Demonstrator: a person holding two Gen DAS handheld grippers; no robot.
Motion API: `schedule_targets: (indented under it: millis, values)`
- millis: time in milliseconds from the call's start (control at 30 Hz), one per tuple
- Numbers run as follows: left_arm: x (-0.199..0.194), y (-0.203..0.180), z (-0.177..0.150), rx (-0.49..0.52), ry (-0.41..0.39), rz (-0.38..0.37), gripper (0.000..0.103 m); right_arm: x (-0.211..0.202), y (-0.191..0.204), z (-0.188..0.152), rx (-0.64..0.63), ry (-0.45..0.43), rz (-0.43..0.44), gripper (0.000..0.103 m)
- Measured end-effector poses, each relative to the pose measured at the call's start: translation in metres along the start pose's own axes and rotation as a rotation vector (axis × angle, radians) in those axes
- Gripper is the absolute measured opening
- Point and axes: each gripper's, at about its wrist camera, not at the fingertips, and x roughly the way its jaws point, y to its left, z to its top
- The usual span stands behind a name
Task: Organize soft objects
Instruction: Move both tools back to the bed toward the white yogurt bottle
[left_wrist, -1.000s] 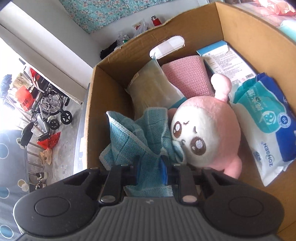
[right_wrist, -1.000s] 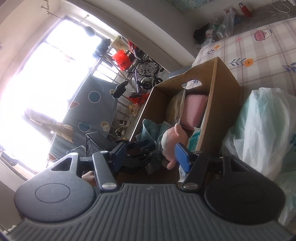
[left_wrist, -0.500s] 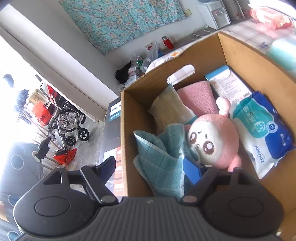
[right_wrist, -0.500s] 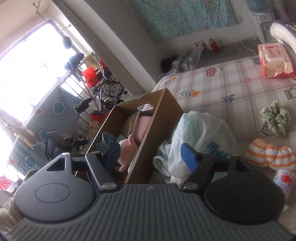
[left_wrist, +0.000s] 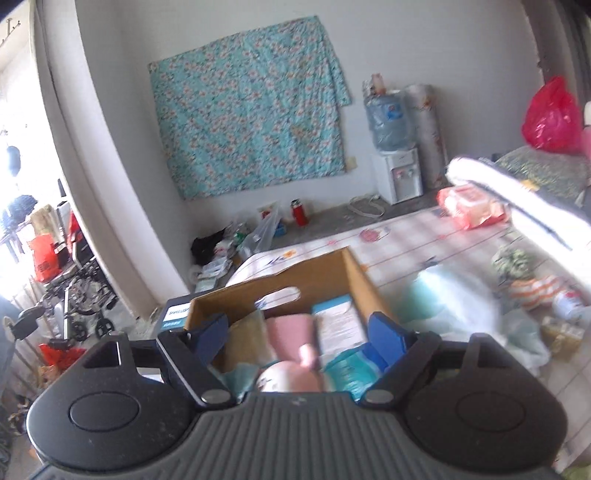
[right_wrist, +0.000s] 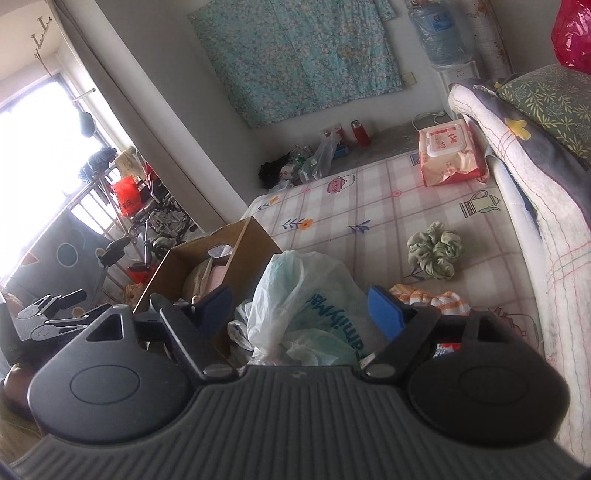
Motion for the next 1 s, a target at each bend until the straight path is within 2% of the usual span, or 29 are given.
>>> schedule_targets:
  millis: [133, 300, 367, 467, 567, 633, 800, 1000]
  values:
    - [-0.001, -0.051, 0.007, -0.027, -0.047, -0.158, 0.085, -0.011, -0.018, -0.007, 0.039, 0.004, -0.009, 0.081]
    - [0.017, -0.112, 0.003, -0.06, -0.062, -0.356, 0.084, -0.021, -0.034, -0.012, 0.07, 0.005, -0.036, 0.081]
    - [0.024, -0.134, -0.004, -0.054, -0.083, -0.435, 0.084, -0.025, -0.041, -0.013, 0.083, 0.008, -0.047, 0.081]
    - [0.038, -0.171, -0.012, -0.001, -0.081, -0.501, 0.082, -0.028, -0.052, -0.016, 0.092, 0.021, -0.07, 0.081]
    - [0.055, -0.206, -0.022, 0.055, -0.061, -0.573, 0.073, -0.027, -0.063, -0.024, 0.104, 0.047, -0.1, 0.08]
    - [0.069, -0.223, -0.027, 0.066, -0.013, -0.622, 0.058, -0.024, -0.073, -0.031, 0.115, 0.07, -0.114, 0.076]
    - [0.097, -0.244, -0.032, 0.07, 0.062, -0.67, 0.037, -0.005, -0.09, -0.047, 0.115, 0.148, -0.134, 0.057]
    - [0.118, -0.261, -0.031, 0.103, 0.111, -0.682, 0.027, 0.024, -0.101, -0.053, 0.059, 0.214, -0.156, 0.044]
